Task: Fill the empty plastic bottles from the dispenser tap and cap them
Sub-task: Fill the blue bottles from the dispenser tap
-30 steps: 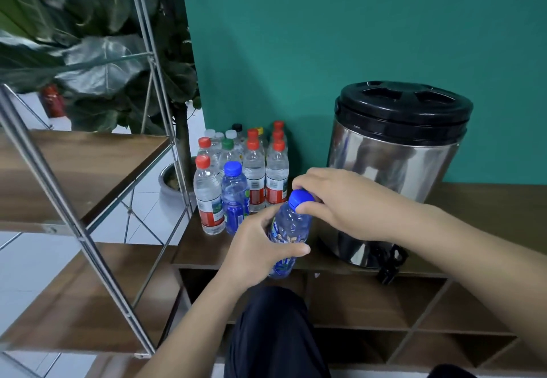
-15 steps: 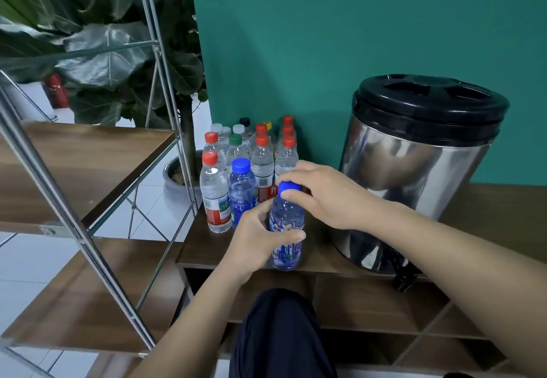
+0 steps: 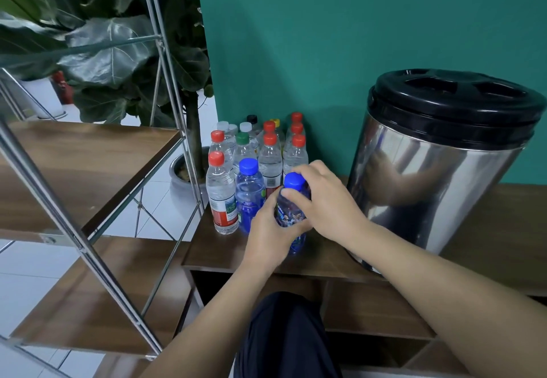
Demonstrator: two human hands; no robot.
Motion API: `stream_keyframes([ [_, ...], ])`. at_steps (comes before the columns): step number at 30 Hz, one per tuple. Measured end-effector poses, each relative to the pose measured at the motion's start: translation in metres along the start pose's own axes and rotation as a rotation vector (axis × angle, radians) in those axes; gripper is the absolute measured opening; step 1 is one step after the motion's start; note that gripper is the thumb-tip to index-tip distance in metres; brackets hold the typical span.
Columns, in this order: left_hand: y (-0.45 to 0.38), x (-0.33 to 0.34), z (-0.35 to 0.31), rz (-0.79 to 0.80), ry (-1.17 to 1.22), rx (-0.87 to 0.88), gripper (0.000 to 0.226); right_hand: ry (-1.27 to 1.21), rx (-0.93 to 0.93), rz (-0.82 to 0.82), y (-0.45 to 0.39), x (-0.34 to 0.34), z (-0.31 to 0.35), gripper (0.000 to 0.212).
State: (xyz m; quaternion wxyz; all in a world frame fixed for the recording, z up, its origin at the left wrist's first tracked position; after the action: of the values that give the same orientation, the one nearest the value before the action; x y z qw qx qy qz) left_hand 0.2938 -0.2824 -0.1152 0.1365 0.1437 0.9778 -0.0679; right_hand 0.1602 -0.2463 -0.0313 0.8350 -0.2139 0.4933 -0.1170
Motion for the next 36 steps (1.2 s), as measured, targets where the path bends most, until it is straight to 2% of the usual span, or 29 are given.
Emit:
stream_keyframes([
  [2,0.002,-0.006,-0.003,0.029,-0.073,-0.007,0.090,-0.098,0.052,-0.030,0.004,0.004,-0.004,0.044],
  [4,0.004,-0.020,-0.012,0.029,-0.142,0.013,0.084,-0.179,0.101,-0.079,0.006,0.003,-0.006,0.040],
  [6,0.004,-0.044,-0.026,-0.033,-0.240,0.052,0.068,-0.227,0.115,-0.110,0.007,0.004,-0.005,0.035],
  [9,-0.002,-0.078,-0.056,-0.188,-0.383,0.177,0.031,-0.212,0.112,-0.124,0.009,0.002,-0.004,0.031],
  [10,-0.005,-0.086,-0.065,-0.218,-0.400,0.207,0.026,-0.210,0.114,-0.119,0.009,0.000,-0.005,0.030],
  [13,-0.018,-0.097,-0.081,-0.277,-0.430,0.244,0.037,-0.220,0.113,-0.112,0.007,-0.002,-0.010,0.028],
  [18,-0.032,-0.086,-0.079,-0.264,-0.439,0.151,0.064,-0.221,0.123,-0.127,0.006,-0.005,-0.019,0.034],
  [21,-0.039,-0.086,-0.069,-0.289,-0.417,0.081,0.057,-0.253,0.133,-0.128,0.006,-0.004,-0.023,0.031],
  [26,-0.049,-0.083,-0.054,-0.188,-0.235,0.046,0.024,-0.305,0.132,-0.137,0.006,0.004,-0.024,0.033],
  [29,-0.048,-0.075,-0.048,-0.127,-0.214,0.059,0.028,-0.331,0.126,-0.131,0.004,0.006,-0.023,0.032],
  [31,-0.043,-0.072,-0.046,-0.155,-0.265,0.089,0.033,-0.374,0.130,-0.114,0.003,0.006,-0.024,0.037],
  [33,-0.038,-0.071,-0.044,-0.206,-0.332,0.100,0.048,-0.417,0.157,-0.092,0.004,0.006,-0.026,0.040],
  [36,-0.033,-0.066,-0.029,-0.147,-0.236,0.069,0.080,-0.391,0.200,0.012,0.014,0.014,-0.027,0.042],
])
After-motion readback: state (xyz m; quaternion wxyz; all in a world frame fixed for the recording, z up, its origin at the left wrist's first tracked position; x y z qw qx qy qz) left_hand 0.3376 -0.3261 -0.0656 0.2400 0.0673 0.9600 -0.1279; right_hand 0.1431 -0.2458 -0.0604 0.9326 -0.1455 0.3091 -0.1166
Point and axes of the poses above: each hand's wrist, its own y-axis away from the middle knuckle, its own x-axis out of the palm, z = x × y, the point moved 7 cm from there along -y, towards the middle knuckle, and after that the axes turned 8 degrees about -x, right-handed, at the moved point
